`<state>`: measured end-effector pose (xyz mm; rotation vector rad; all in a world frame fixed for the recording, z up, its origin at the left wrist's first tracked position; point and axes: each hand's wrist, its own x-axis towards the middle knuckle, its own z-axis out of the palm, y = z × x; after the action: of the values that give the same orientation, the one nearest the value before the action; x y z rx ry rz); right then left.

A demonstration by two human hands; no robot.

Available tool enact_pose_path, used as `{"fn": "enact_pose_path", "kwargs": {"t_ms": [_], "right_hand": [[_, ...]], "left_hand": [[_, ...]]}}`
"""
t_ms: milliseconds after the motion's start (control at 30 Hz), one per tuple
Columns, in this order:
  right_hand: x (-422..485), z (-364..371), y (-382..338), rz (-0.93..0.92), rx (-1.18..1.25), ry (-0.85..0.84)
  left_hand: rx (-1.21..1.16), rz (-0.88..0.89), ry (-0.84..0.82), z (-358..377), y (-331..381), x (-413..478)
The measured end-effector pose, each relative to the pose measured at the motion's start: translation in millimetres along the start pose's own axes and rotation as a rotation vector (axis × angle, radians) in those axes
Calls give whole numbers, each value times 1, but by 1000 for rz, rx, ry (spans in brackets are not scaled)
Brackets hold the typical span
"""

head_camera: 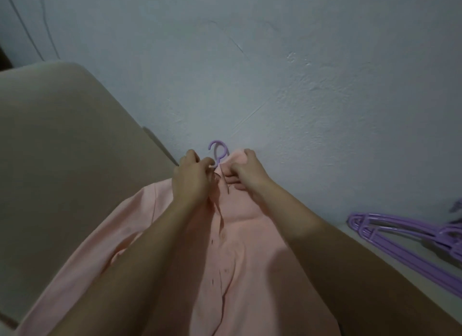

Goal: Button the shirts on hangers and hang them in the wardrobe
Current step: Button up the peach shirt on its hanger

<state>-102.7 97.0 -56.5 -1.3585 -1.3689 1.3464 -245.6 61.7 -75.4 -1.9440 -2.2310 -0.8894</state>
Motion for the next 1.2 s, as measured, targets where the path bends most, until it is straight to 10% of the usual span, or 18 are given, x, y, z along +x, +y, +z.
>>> {"fn": "enact_pose_path", "kwargs": {"t_ms": [333,600,833,967,1067,1200], "right_hand": [[-26,0,70,-242,-335,317],[-24,12,92,-198,-574,37],[-34,32,102,-357,-231,314],[-31,39,102,-134,97,605],[-27,37,93,145,635,402],[-26,31,82,211,605,162]], "left_hand": [[-425,-335,36,26,-13,-66],[-303,-250,-79,51,-16,-100],[-405,-344,118,66,-7,-101],[-547,-473,194,74,-1,-95],[-906,-598,250,81,-6,-96],[-1143,-742,259,87,-26,-97]]}}
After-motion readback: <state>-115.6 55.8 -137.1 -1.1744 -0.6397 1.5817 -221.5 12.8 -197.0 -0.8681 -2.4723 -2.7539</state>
